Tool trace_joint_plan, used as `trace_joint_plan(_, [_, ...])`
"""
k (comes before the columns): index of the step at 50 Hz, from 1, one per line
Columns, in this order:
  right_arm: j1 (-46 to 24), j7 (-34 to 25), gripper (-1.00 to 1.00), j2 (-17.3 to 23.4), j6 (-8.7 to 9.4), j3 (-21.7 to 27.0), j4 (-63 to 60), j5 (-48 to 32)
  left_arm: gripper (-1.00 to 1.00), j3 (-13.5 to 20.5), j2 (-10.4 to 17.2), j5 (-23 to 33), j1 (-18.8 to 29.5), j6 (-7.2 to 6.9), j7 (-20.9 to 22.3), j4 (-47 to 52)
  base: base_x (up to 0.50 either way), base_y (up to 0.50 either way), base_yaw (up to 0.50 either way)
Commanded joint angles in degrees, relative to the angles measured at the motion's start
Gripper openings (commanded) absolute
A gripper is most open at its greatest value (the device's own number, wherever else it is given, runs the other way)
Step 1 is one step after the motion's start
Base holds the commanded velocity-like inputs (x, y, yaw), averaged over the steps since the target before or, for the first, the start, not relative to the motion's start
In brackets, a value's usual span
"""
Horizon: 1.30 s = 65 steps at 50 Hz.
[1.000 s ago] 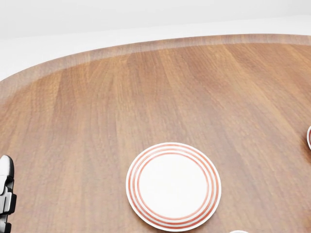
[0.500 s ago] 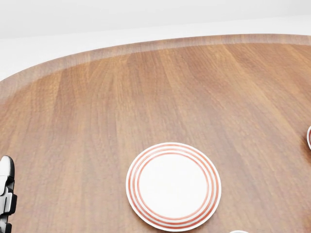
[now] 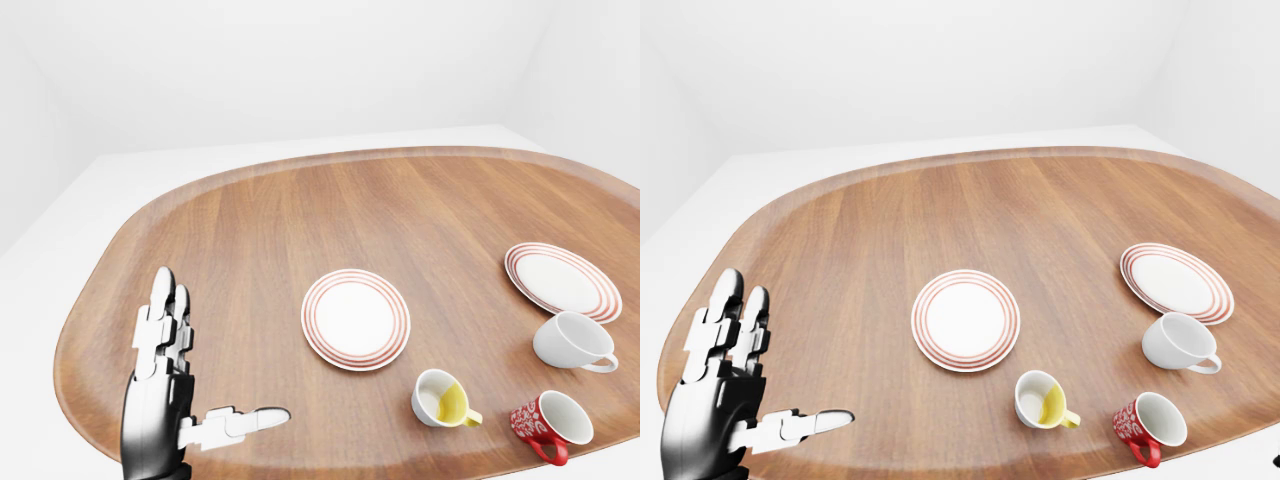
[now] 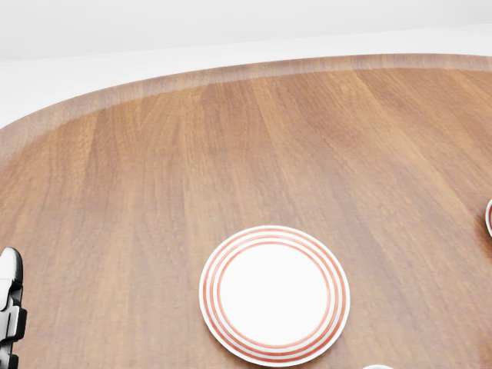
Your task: Put the red mug on the left plate.
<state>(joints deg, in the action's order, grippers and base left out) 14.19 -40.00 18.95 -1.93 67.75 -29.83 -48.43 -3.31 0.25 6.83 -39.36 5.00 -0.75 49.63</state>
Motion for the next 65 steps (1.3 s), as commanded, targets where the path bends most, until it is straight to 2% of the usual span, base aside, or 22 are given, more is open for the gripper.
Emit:
trace_joint_plan(1, [0.05, 0.0, 1.0, 0.02, 0.05, 0.06, 0.17, -0.23, 1.0, -0.02, 0.03, 0.0, -0.05, 0.0, -0.04, 0.01, 0.0, 0.0, 0.0])
trace_joint_plan(23, [0.06, 0.0, 1.0, 0.02, 0.05, 0.06, 0.17, -0.23, 1.0, -0.03, 0.05, 0.0, -0.05, 0.0, -0.06, 0.01, 0.0, 0.0, 0.0])
trace_joint_plan(24, [0.59, 0.0, 1.0, -0.01, -0.43, -0.07, 2.3, -1.68, 1.0, 0.01, 0.06, -0.1, -0.2, 0.0, -0.05, -0.06, 0.0, 0.0, 0.0])
trace_joint_plan(25, [-5.97, 0.0, 1.0, 1.9, 2.79, -13.51, 20.43, -15.19, 1.0, -0.22, 0.05, 0.34, 0.72, 0.0, 0.0, -0.2, 0.0, 0.0, 0.0])
trace_joint_plan(26, [-5.73, 0.0, 1.0, 2.93, 4.23, -15.34, 22.22, -14.8, 1.0, -0.26, 0.1, 0.37, 0.81, 0.0, -0.05, -0.17, 0.0, 0.0, 0.0])
trace_joint_plan(27, [-5.36, 0.0, 1.0, 3.31, 4.86, -15.96, 22.34, -14.36, 1.0, -0.28, 0.13, 0.37, 0.82, 0.0, -0.08, -0.17, 0.0, 0.0, 0.0])
trace_joint_plan(33, [-4.38, 0.0, 1.0, 4.14, 6.34, -17.3, 22.28, -13.24, 1.0, -0.31, 0.2, 0.36, 0.82, 0.0, -0.16, -0.16, 0.0, 0.0, 0.0])
trace_joint_plan(43, [-3.69, 0.0, 1.0, 4.75, 6.93, -18.25, 22.22, -12.42, 1.0, -0.34, 0.28, 0.36, 0.82, 0.0, -0.24, -0.16, 0.0, 0.0, 0.0])
trace_joint_plan(44, [-4.63, 0.0, 1.0, 5.14, 6.93, -19.85, 26.1, -12.37, 1.0, -0.33, 0.3, 0.32, 1.0, 0.0, -0.23, -0.26, 0.0, 0.0, 0.0])
trace_joint_plan(46, [-4.47, 0.0, 1.0, 5.46, 6.93, -20.33, 26.46, -12.01, 1.0, -0.33, 0.31, 0.31, 1.01, 0.0, -0.24, -0.27, 0.0, 0.0, 0.0])
trace_joint_plan(47, [-9.39, 0.0, 1.0, 6.98, 6.93, -24.6, 40.69, -12.51, 1.0, -0.55, 0.32, 0.6, 1.5, 0.0, -0.25, -0.59, 0.0, 0.0, 0.0])
trace_joint_plan(48, [-14.7, 0.0, 1.0, 6.96, 5.81, -34.59, 52.54, -11.13, 1.0, -0.41, 0.4, 0.43, 1.6, 0.0, -0.24, -0.7, 0.0, 0.0, 0.0])
trace_joint_plan(50, [-14.37, 0.0, 1.0, 8.5, 6.93, -37.97, 54.07, -8.11, 1.0, -0.49, 0.42, 0.52, 1.68, 0.0, -0.24, -0.72, 0.0, 0.0, 0.0])
trace_joint_plan(65, [-13.15, 0.0, 1.0, 11.03, 6.93, -42.49, 55.01, -3.55, 1.0, -0.52, 0.54, 0.53, 1.69, 0.0, -0.29, -0.58, 0.0, 0.0, 0.0])
